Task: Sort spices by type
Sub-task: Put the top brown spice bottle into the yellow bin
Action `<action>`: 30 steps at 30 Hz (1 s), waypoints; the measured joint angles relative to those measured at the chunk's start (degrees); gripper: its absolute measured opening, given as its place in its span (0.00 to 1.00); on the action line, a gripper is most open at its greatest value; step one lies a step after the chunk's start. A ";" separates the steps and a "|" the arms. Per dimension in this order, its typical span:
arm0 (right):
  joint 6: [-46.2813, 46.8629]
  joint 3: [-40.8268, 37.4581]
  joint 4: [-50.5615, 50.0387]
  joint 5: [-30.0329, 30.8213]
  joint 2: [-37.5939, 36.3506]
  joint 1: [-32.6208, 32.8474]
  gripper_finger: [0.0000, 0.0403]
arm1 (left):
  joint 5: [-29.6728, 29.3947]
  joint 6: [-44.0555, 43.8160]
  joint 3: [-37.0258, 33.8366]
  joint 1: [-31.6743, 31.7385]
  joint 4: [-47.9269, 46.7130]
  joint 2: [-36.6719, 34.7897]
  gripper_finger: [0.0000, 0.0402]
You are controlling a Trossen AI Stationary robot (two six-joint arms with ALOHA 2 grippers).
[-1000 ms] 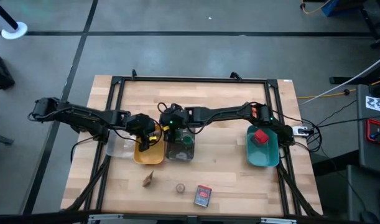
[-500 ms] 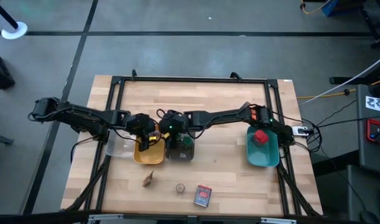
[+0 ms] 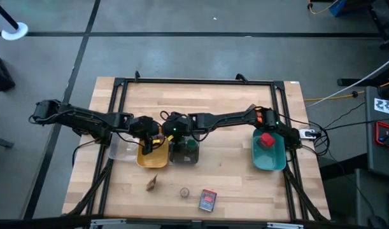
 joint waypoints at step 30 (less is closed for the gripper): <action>-1.27 0.04 3.54 -2.09 0.10 0.04 0.01 | -1.02 4.11 -0.59 -0.02 9.54 4.10 0.47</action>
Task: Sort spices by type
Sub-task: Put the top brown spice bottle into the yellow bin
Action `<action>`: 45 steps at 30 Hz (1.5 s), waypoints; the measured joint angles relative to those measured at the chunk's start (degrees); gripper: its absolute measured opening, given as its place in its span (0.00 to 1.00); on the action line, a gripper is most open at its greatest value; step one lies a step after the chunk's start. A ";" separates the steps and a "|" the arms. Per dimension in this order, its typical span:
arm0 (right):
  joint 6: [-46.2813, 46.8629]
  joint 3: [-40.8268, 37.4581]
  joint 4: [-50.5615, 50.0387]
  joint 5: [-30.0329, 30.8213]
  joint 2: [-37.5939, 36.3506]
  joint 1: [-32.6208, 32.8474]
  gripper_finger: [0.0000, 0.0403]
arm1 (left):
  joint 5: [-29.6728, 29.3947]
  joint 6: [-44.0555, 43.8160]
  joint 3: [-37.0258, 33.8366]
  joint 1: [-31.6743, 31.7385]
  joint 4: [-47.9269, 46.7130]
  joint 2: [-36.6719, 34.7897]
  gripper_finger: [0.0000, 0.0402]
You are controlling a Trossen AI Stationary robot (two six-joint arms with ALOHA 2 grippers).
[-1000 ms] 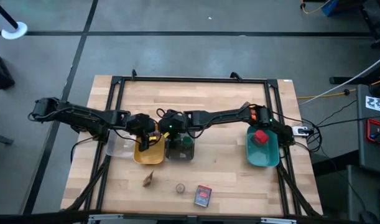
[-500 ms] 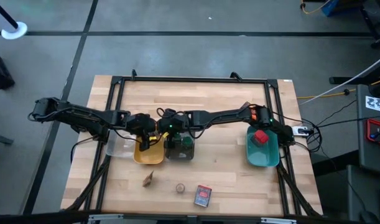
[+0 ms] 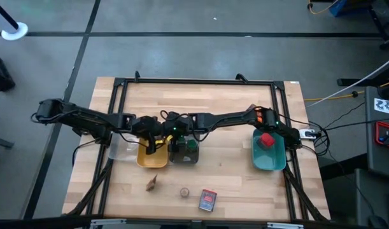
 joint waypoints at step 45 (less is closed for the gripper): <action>0.04 0.44 1.83 -2.08 4.02 -0.02 0.02 | 0.00 7.30 0.17 0.00 1.99 8.10 0.61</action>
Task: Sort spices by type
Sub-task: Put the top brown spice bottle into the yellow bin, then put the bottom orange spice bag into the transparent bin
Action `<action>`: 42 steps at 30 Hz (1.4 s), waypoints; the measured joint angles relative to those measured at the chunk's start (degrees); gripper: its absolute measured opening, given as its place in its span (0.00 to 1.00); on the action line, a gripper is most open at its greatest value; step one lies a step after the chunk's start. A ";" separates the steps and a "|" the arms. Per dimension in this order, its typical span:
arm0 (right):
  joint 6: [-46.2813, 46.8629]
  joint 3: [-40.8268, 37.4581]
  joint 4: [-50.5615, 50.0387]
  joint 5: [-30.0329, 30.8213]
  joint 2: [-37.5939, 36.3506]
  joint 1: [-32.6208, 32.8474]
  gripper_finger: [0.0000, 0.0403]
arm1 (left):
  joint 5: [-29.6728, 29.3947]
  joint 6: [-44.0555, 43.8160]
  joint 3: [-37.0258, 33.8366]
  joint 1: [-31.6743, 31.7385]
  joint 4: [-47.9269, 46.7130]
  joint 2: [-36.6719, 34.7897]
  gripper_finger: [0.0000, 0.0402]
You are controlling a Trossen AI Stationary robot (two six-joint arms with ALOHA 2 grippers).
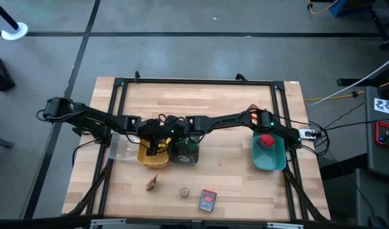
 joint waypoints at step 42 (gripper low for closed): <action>-0.15 0.13 -23.87 2.94 -18.91 0.96 0.02 | 0.91 -1.77 14.71 -2.25 -13.45 -9.72 0.63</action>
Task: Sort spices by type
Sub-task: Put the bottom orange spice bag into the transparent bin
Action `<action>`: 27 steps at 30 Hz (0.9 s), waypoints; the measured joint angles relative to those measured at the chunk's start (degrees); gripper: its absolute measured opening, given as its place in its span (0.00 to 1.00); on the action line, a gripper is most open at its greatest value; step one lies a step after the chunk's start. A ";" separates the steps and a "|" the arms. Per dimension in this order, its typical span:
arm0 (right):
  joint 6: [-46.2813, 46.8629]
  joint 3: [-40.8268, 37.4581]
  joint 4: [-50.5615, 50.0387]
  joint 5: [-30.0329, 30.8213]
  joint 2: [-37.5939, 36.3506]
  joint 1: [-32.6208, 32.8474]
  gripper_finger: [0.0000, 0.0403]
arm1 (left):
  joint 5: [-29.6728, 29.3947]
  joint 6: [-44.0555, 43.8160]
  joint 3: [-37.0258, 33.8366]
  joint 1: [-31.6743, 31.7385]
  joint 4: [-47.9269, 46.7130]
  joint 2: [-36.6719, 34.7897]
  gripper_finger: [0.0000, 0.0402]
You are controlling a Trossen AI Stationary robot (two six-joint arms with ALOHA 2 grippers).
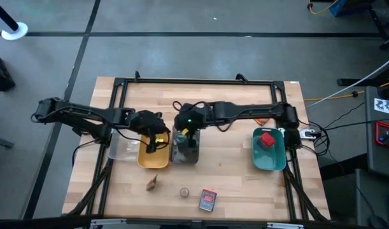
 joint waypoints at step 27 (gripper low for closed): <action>13.94 -6.65 -21.27 10.77 -9.57 20.42 0.02 | 0.62 -27.32 -0.07 -31.55 10.61 0.21 0.63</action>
